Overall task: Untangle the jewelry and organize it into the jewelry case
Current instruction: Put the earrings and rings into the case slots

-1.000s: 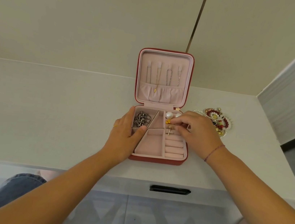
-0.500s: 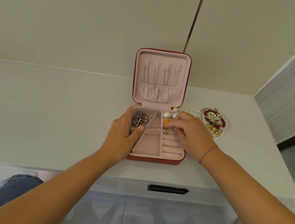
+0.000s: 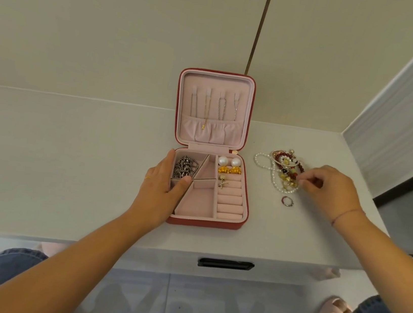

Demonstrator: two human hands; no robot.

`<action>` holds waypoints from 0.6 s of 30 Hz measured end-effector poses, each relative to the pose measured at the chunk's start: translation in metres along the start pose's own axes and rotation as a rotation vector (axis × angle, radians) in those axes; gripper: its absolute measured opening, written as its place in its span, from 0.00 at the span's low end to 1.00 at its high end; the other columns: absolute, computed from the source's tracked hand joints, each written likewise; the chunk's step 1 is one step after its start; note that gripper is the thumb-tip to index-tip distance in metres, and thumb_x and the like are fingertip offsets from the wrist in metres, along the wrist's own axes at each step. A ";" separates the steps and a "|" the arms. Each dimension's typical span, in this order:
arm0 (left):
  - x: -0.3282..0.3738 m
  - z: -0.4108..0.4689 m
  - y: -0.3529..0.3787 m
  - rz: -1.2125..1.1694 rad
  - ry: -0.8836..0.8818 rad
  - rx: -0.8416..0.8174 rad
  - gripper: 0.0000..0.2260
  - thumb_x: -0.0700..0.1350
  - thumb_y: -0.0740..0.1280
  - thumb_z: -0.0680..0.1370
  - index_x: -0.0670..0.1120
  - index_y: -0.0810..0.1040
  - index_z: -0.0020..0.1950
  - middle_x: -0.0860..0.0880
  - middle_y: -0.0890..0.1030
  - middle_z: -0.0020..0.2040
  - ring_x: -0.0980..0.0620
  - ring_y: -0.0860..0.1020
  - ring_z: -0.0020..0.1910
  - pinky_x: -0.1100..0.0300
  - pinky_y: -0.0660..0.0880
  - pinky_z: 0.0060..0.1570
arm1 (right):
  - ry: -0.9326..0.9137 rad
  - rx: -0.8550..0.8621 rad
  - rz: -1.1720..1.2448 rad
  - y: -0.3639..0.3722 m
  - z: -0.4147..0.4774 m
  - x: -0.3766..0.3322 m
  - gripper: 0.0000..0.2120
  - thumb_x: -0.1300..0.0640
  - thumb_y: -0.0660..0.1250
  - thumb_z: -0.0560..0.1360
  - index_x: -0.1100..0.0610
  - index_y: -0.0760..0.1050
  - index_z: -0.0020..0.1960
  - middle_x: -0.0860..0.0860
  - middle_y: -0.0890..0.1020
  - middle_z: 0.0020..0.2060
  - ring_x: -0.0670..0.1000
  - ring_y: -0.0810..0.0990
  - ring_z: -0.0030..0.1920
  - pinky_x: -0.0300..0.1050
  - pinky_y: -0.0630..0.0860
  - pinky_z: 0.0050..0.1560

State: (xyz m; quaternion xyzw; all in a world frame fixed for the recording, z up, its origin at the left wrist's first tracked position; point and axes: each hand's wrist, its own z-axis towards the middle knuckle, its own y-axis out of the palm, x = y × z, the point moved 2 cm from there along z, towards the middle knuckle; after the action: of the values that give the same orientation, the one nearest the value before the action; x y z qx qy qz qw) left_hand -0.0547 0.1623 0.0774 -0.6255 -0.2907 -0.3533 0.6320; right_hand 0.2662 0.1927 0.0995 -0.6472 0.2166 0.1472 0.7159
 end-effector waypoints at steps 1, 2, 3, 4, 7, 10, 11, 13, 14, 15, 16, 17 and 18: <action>0.000 0.000 0.000 0.001 -0.002 0.000 0.18 0.52 0.58 0.81 0.60 0.60 0.70 0.60 0.69 0.63 0.55 0.64 0.62 0.58 0.61 0.58 | 0.010 -0.005 -0.013 0.000 -0.001 0.005 0.04 0.60 0.69 0.74 0.53 0.82 0.45 0.51 0.78 0.43 0.50 0.74 0.43 0.39 0.64 0.45; 0.001 0.000 0.000 0.006 -0.004 0.000 0.18 0.51 0.58 0.81 0.61 0.59 0.70 0.61 0.67 0.63 0.56 0.62 0.62 0.59 0.60 0.59 | 0.014 -0.007 -0.014 0.001 -0.003 0.008 0.04 0.60 0.69 0.74 0.53 0.83 0.45 0.50 0.77 0.42 0.49 0.73 0.42 0.39 0.64 0.45; 0.004 -0.001 0.000 0.005 -0.006 0.005 0.20 0.51 0.58 0.81 0.59 0.58 0.73 0.62 0.65 0.62 0.57 0.61 0.61 0.60 0.59 0.59 | 0.013 -0.006 -0.011 0.003 -0.004 0.010 0.05 0.60 0.69 0.74 0.53 0.83 0.46 0.50 0.77 0.42 0.49 0.73 0.42 0.39 0.65 0.45; 0.005 -0.002 0.000 0.005 -0.013 0.007 0.22 0.50 0.58 0.82 0.56 0.57 0.74 0.62 0.64 0.61 0.58 0.59 0.61 0.61 0.58 0.59 | 0.010 -0.003 -0.005 0.004 -0.005 0.010 0.04 0.60 0.70 0.74 0.53 0.83 0.46 0.50 0.77 0.42 0.48 0.73 0.41 0.39 0.65 0.45; 0.008 -0.003 -0.001 0.008 -0.014 0.011 0.23 0.49 0.58 0.82 0.53 0.56 0.76 0.62 0.62 0.60 0.59 0.57 0.60 0.62 0.56 0.59 | -0.012 0.009 0.037 0.008 -0.006 0.009 0.03 0.60 0.71 0.73 0.54 0.83 0.45 0.51 0.77 0.41 0.48 0.72 0.39 0.40 0.67 0.44; 0.010 -0.004 -0.001 0.009 -0.005 0.010 0.23 0.49 0.58 0.82 0.53 0.56 0.76 0.62 0.62 0.60 0.59 0.58 0.60 0.63 0.56 0.59 | -0.018 0.013 0.048 0.011 -0.005 0.007 0.03 0.59 0.73 0.71 0.54 0.82 0.44 0.49 0.76 0.39 0.46 0.72 0.38 0.40 0.67 0.43; 0.011 -0.004 -0.002 0.007 -0.008 0.009 0.23 0.49 0.58 0.82 0.54 0.57 0.75 0.62 0.63 0.60 0.59 0.58 0.60 0.62 0.56 0.59 | -0.019 0.020 0.048 0.011 -0.004 0.007 0.03 0.58 0.73 0.71 0.54 0.82 0.45 0.48 0.75 0.38 0.45 0.72 0.38 0.39 0.67 0.43; 0.011 -0.003 -0.002 0.000 -0.018 0.007 0.22 0.49 0.58 0.82 0.54 0.57 0.75 0.62 0.62 0.60 0.59 0.58 0.60 0.63 0.56 0.59 | -0.020 0.031 0.060 0.012 -0.003 0.006 0.06 0.58 0.74 0.70 0.54 0.82 0.47 0.46 0.74 0.37 0.43 0.71 0.37 0.37 0.66 0.42; 0.010 -0.004 -0.002 -0.002 -0.013 0.003 0.21 0.49 0.58 0.82 0.56 0.57 0.74 0.62 0.63 0.60 0.59 0.58 0.60 0.62 0.56 0.59 | -0.020 0.028 0.068 0.013 -0.002 0.006 0.07 0.58 0.74 0.70 0.54 0.82 0.47 0.46 0.74 0.37 0.43 0.72 0.37 0.37 0.66 0.42; 0.010 -0.004 -0.002 -0.002 -0.006 0.004 0.20 0.49 0.58 0.82 0.58 0.58 0.72 0.62 0.63 0.61 0.59 0.59 0.61 0.62 0.57 0.59 | -0.022 0.021 0.075 0.013 -0.002 0.005 0.07 0.58 0.74 0.70 0.54 0.82 0.48 0.46 0.74 0.38 0.43 0.72 0.37 0.36 0.66 0.42; 0.009 -0.003 -0.002 0.001 -0.003 0.003 0.18 0.49 0.58 0.82 0.60 0.58 0.70 0.62 0.65 0.61 0.58 0.61 0.61 0.61 0.57 0.59 | -0.024 0.014 0.079 0.014 -0.002 0.004 0.08 0.58 0.74 0.69 0.54 0.82 0.48 0.46 0.75 0.38 0.42 0.72 0.37 0.35 0.66 0.41; 0.009 -0.003 -0.002 0.003 -0.001 0.005 0.19 0.49 0.58 0.82 0.59 0.59 0.71 0.62 0.65 0.61 0.57 0.61 0.61 0.61 0.58 0.59 | -0.025 0.009 0.082 0.014 -0.001 0.003 0.07 0.58 0.75 0.69 0.54 0.82 0.47 0.47 0.75 0.38 0.42 0.72 0.37 0.33 0.66 0.40; 0.009 -0.003 -0.002 0.002 -0.011 0.007 0.20 0.49 0.58 0.82 0.57 0.59 0.73 0.62 0.64 0.61 0.58 0.60 0.61 0.61 0.57 0.59 | -0.026 0.005 0.086 0.014 -0.001 0.002 0.06 0.58 0.75 0.69 0.54 0.81 0.46 0.47 0.75 0.38 0.42 0.72 0.38 0.31 0.66 0.40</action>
State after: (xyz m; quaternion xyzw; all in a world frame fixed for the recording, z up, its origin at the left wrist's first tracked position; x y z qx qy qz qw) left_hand -0.0510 0.1585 0.0858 -0.6255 -0.2947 -0.3485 0.6328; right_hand 0.2610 0.1930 0.0868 -0.6335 0.2352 0.1856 0.7133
